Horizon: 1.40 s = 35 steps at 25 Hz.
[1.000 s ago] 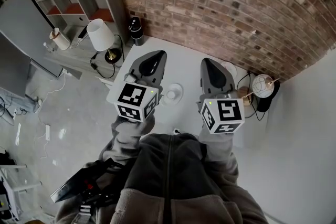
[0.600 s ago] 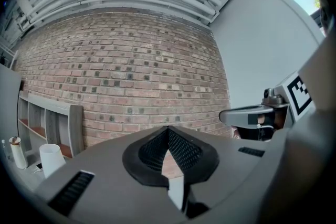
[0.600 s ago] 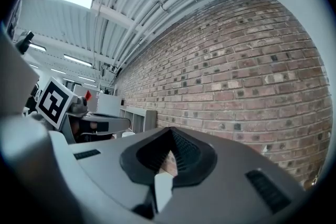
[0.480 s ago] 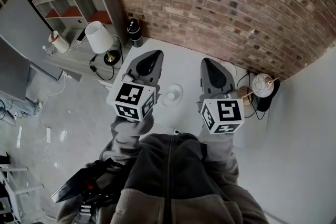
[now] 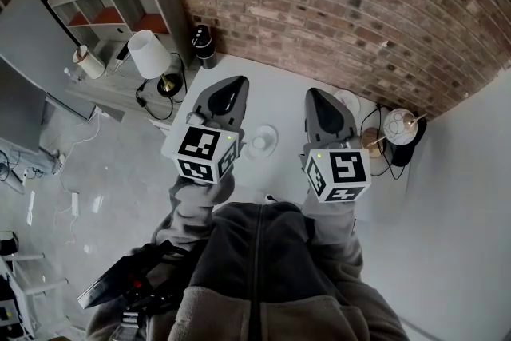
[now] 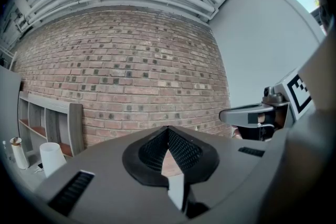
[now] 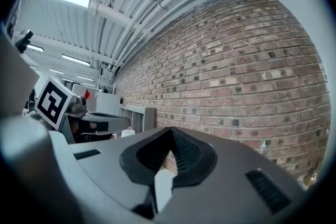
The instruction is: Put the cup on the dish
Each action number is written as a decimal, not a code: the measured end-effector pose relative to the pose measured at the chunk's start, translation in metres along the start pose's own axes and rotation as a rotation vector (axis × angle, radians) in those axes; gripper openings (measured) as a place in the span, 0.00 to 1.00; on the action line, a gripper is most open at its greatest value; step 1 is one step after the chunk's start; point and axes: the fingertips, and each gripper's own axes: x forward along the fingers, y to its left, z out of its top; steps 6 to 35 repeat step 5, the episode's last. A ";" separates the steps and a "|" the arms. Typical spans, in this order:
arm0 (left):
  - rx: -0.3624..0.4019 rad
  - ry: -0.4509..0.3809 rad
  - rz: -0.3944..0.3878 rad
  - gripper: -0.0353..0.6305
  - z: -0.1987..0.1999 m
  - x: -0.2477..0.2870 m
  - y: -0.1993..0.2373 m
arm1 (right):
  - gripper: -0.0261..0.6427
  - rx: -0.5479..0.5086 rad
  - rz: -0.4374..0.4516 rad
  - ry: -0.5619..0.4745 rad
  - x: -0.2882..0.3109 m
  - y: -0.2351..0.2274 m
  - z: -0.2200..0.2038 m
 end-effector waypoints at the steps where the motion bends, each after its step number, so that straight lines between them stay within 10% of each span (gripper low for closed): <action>1: 0.002 0.003 0.000 0.06 -0.001 0.001 0.000 | 0.04 0.000 0.001 0.001 0.000 0.000 0.000; 35: 0.011 0.011 0.004 0.06 -0.003 0.002 0.000 | 0.04 0.005 -0.001 0.003 0.002 -0.002 -0.001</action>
